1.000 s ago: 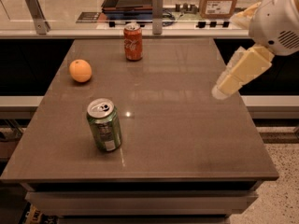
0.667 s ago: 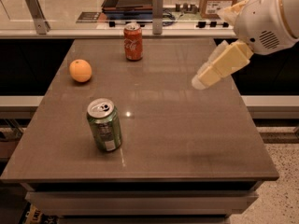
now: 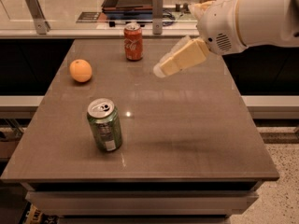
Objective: Pick orange
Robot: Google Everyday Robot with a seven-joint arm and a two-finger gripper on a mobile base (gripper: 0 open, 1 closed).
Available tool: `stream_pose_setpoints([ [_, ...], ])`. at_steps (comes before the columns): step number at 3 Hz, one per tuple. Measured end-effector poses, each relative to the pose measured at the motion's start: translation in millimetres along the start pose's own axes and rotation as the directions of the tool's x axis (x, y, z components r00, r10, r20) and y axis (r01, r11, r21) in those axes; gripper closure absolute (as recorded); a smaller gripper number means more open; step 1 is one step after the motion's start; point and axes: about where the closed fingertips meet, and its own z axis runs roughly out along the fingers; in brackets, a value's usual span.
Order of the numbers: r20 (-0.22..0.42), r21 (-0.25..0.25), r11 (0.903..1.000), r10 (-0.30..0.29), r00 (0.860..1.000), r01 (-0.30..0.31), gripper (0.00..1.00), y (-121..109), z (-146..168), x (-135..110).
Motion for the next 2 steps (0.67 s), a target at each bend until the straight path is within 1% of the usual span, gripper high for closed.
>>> stream_pose_setpoints([
  [1,-0.006,0.009,0.9999,0.011,1.0,-0.011,0.0,18.1,57.7,-24.8],
  [2,-0.005,0.01,0.9999,0.01,1.0,-0.01,0.0,18.2,57.5,-25.4],
])
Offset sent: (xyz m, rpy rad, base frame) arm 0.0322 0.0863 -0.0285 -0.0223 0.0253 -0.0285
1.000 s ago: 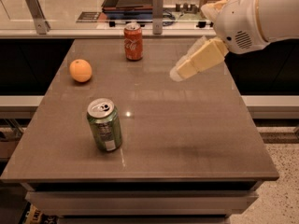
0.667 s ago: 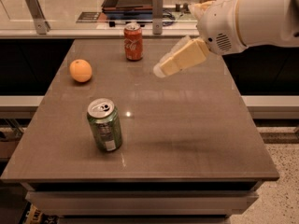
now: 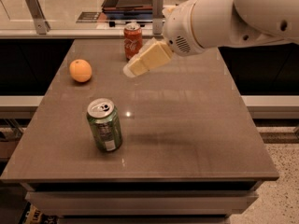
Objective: Pick orange
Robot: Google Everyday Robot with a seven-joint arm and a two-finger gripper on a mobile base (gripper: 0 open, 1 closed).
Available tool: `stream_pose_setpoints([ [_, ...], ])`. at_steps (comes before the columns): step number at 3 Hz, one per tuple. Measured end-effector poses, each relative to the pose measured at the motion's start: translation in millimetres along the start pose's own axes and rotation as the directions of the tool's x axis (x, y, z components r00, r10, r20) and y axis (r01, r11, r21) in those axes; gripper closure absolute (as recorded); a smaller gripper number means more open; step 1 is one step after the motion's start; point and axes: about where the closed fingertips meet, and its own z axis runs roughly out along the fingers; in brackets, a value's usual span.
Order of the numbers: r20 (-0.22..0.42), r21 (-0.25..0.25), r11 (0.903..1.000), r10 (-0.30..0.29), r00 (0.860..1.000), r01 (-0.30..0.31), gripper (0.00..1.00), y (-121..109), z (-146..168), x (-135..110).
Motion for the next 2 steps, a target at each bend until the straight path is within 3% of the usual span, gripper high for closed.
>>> stream_pose_setpoints([
  [2,0.084,-0.026,0.9997,0.0,0.996,0.002,0.0,5.7,-10.3,-13.9],
])
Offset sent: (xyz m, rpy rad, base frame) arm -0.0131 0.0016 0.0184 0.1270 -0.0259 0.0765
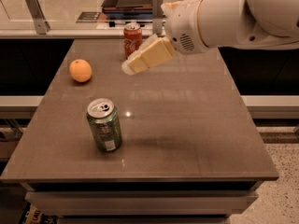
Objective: Pick orange
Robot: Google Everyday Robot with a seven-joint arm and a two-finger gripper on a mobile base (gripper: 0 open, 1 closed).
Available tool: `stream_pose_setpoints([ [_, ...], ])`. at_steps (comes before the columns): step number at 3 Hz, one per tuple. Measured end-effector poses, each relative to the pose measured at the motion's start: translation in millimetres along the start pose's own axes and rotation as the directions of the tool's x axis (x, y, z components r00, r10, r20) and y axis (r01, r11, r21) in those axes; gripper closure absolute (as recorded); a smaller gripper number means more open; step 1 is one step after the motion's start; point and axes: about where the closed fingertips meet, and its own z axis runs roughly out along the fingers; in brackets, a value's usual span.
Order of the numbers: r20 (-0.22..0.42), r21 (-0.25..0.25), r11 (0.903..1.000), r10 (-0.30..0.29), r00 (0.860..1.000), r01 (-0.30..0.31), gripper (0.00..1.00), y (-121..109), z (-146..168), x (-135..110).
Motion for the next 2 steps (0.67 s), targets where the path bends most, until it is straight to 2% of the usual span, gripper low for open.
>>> stream_pose_setpoints([
  [2,0.054,-0.007,0.9995,0.032,0.998,-0.031,0.0,-1.7,-6.6,-5.8],
])
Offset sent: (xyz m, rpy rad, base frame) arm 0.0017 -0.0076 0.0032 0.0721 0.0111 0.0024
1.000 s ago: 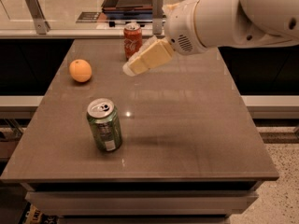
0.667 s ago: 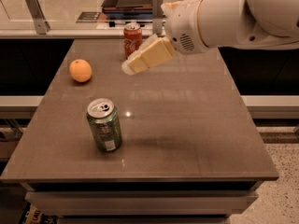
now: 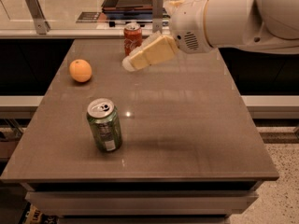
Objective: Pick orange
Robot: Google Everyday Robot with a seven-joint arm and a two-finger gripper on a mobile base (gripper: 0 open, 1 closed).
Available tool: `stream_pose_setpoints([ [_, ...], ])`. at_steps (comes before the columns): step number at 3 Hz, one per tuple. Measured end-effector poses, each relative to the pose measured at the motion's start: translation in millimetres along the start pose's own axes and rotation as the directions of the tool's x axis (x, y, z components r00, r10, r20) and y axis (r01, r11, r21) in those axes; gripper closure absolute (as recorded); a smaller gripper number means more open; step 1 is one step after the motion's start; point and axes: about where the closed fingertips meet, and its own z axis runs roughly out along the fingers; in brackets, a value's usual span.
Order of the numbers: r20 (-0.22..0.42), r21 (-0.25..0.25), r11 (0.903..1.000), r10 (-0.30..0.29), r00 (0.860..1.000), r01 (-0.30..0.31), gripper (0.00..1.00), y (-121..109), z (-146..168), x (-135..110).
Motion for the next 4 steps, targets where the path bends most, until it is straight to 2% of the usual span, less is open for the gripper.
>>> stream_pose_setpoints([
  [2,-0.018,0.006,0.9999,-0.014,1.0,0.014,0.0,0,7,-2],
  [4,-0.014,0.01,0.9992,-0.039,0.999,0.039,0.0,-6,58,4],
])
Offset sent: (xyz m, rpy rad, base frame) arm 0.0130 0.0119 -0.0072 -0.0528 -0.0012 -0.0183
